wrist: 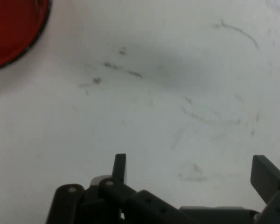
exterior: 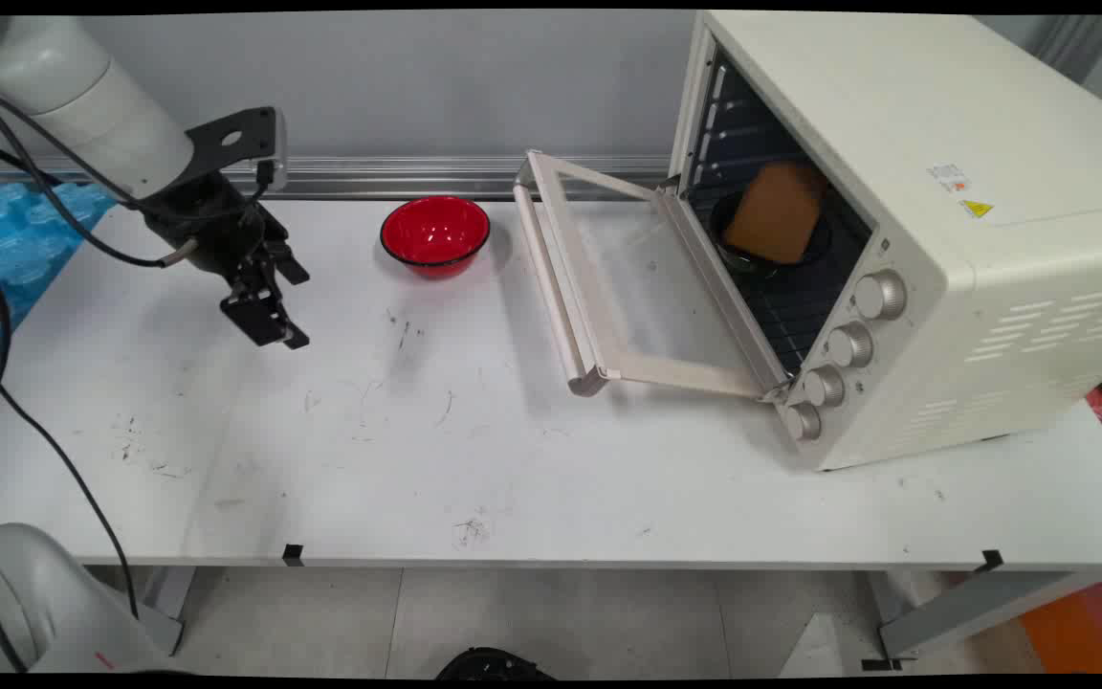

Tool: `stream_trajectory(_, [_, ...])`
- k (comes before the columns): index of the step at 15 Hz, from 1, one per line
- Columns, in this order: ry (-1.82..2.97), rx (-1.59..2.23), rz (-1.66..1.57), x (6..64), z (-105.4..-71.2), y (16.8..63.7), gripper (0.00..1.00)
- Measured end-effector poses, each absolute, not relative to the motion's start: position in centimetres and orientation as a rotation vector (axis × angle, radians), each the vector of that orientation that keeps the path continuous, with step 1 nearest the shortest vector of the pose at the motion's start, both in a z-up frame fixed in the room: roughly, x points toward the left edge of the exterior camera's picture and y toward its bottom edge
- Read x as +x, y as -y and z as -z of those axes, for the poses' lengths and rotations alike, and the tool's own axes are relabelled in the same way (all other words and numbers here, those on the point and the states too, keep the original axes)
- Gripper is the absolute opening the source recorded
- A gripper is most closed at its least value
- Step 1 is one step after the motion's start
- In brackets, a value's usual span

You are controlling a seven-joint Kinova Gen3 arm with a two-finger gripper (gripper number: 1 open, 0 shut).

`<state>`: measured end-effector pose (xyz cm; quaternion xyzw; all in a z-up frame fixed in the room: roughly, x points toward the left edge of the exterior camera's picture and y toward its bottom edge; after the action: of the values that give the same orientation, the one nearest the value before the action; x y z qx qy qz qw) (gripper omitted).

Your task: Close the oven

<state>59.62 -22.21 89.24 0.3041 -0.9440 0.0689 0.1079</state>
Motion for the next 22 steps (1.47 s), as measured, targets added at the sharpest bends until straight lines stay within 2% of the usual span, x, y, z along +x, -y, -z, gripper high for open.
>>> stream_trajectory(12, [2.589,0.898,-0.297,55.3,-89.7,28.0,1.00])
stream_trajectory(18, [2.544,0.835,-0.329,53.5,-88.9,30.3,1.00])
stream_trajectory(19, [2.540,0.825,-0.329,53.4,-88.5,30.5,0.00])
stream_trajectory(22, [2.530,0.805,-0.322,53.3,-87.1,30.5,0.00])
